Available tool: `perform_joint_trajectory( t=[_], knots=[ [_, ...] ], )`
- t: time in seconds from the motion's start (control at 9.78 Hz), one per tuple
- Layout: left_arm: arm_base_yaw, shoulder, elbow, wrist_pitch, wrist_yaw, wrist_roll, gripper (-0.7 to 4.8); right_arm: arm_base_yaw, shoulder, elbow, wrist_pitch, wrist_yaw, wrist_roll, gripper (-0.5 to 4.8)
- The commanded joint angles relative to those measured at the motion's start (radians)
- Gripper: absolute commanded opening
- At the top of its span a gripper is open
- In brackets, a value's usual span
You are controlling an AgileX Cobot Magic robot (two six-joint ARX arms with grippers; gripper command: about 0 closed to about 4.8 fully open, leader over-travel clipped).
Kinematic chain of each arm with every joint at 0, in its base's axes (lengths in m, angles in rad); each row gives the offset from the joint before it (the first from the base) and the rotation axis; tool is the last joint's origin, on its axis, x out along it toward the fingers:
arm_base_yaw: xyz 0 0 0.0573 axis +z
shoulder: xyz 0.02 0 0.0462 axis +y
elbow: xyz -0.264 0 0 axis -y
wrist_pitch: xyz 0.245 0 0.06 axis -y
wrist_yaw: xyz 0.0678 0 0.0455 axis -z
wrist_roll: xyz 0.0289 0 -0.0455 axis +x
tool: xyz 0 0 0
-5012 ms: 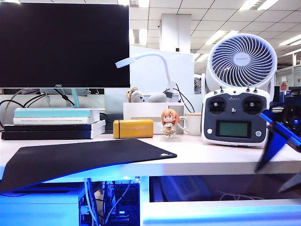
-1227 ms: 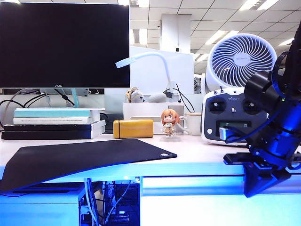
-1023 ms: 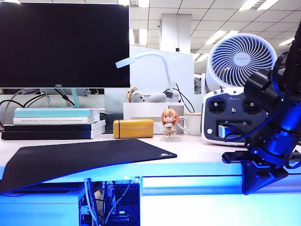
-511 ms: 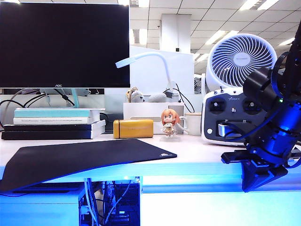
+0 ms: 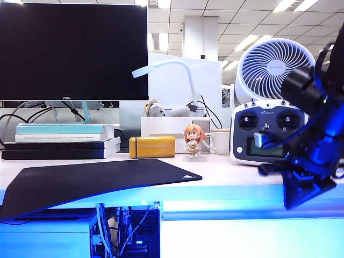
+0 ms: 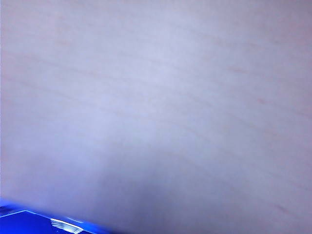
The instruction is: Open the drawer, place the cleaning sponge inside, then close the drawer.
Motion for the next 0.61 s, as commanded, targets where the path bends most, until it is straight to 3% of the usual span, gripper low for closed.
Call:
perform_joint_trajectory(
  t=[0.1,0.31,0.61],
  knots=[
    [-0.001,-0.002,0.004,0.012,0.003,0.008,-0.05,0.001,-0.174,0.006,-0.048,-0.011,0.010,-0.01],
    [-0.001,-0.002,0.004,-0.009,0.006,0.007,-0.05,0.001,-0.351,0.005,-0.063,-0.014,0.072,-0.01],
    [-0.001,-0.002,0.004,-0.160,0.026,0.010,-0.05,0.002,-0.655,0.005,-0.062,-0.014,0.162,-0.01]
  ],
)
